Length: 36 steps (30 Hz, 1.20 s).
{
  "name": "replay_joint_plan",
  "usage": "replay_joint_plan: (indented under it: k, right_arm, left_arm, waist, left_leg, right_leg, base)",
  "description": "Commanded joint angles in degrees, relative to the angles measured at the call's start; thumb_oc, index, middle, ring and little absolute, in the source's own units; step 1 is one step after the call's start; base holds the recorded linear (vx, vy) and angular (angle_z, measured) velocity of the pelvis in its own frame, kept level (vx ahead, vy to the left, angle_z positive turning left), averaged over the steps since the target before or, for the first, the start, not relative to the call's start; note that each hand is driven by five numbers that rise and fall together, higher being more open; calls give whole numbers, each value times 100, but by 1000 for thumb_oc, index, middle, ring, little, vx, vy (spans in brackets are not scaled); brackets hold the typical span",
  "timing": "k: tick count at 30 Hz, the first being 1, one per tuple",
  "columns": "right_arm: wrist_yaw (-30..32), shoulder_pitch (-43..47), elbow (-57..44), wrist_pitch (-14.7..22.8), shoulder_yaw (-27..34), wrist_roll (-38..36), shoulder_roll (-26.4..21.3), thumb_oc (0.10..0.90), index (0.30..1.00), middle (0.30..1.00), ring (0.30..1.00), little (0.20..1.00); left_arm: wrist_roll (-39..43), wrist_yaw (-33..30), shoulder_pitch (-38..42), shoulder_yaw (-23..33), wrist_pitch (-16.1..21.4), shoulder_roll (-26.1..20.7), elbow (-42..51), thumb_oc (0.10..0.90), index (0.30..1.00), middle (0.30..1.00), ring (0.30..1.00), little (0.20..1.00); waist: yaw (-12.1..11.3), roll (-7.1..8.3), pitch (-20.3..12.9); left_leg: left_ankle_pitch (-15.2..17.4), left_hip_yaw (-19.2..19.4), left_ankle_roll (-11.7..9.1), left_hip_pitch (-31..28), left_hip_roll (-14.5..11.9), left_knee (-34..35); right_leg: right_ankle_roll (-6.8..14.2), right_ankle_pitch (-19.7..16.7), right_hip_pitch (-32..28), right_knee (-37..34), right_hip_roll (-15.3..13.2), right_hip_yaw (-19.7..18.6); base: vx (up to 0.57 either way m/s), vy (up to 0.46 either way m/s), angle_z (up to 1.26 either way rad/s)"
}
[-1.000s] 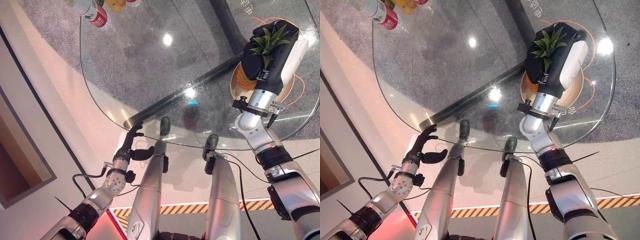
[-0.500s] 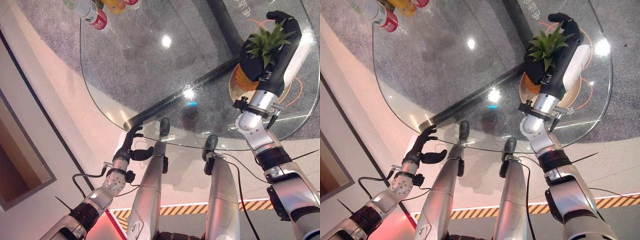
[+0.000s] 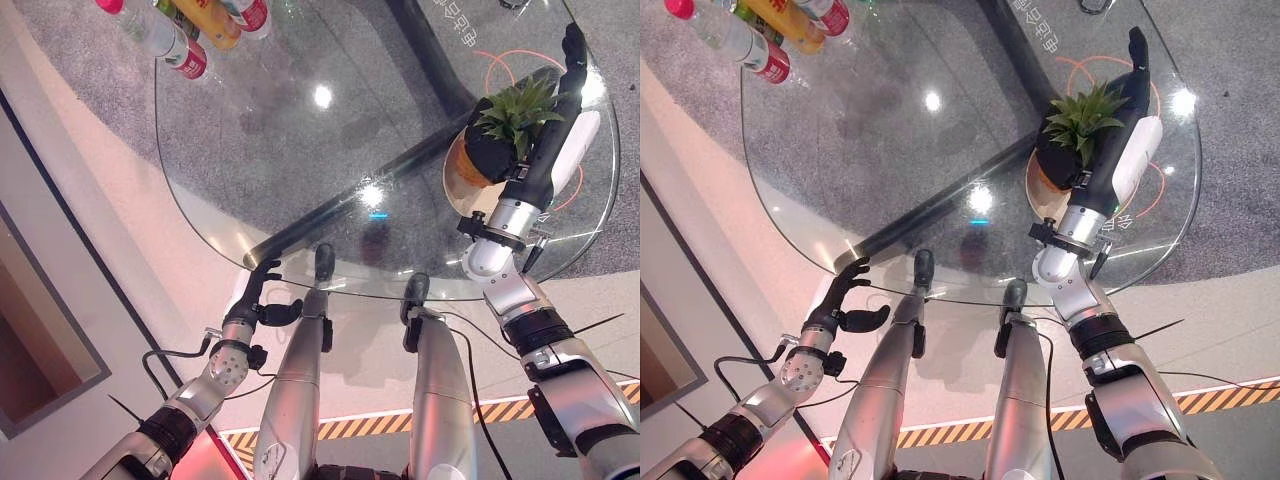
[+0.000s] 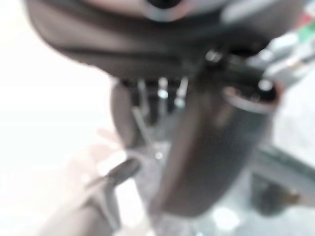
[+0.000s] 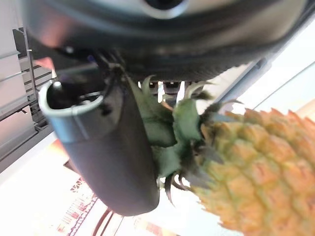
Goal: Pick up the fruit to the plate
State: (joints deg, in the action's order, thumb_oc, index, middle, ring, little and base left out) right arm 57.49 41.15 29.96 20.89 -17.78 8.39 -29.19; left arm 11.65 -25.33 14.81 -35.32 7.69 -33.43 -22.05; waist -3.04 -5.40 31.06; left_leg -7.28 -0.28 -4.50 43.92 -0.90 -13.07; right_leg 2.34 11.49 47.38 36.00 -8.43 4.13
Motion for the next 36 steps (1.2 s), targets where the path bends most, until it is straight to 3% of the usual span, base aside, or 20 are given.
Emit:
replay_joint_plan:
  k: [1,7,20,36]
  right_arm:
    - [111,-29,-645,130,355,140,-379,800,900,900,900,900]
    - [100,-146,-922,50,422,238,-346,800,900,900,900,900]
    - [116,-506,-1759,-589,593,804,-490,800,900,900,900,900]
    - [-763,-772,-2812,-410,531,1245,-477,800,900,900,900,900]
  left_arm:
    - [-136,13,-28,101,248,160,140,800,900,900,900,900]
    - [-151,73,-114,156,324,171,42,800,900,900,900,900]
    - [-128,140,-329,329,400,157,82,800,900,900,900,900]
    - [-132,305,-589,680,612,270,-32,800,900,900,900,900]
  waist:
    - [141,6,-127]
    - [163,55,-127]
    - [202,186,-127]
    - [116,342,-127]
  left_leg:
    - [788,520,424,-151,336,-948]
    - [791,525,418,-307,313,-919]
    - [825,490,430,-498,266,-962]
    - [909,369,465,-783,261,-1090]
  right_leg:
    - [-3,-1330,-493,-1476,245,604]
    - [-15,-1299,-655,-1485,258,601]
    - [-23,-1223,-879,-1436,281,617]
    - [-40,-1063,-1238,-1283,256,699]
  base:
    - [0,0,0]
    - [9,-11,-4]
    - [0,0,0]
    - [4,3,0]
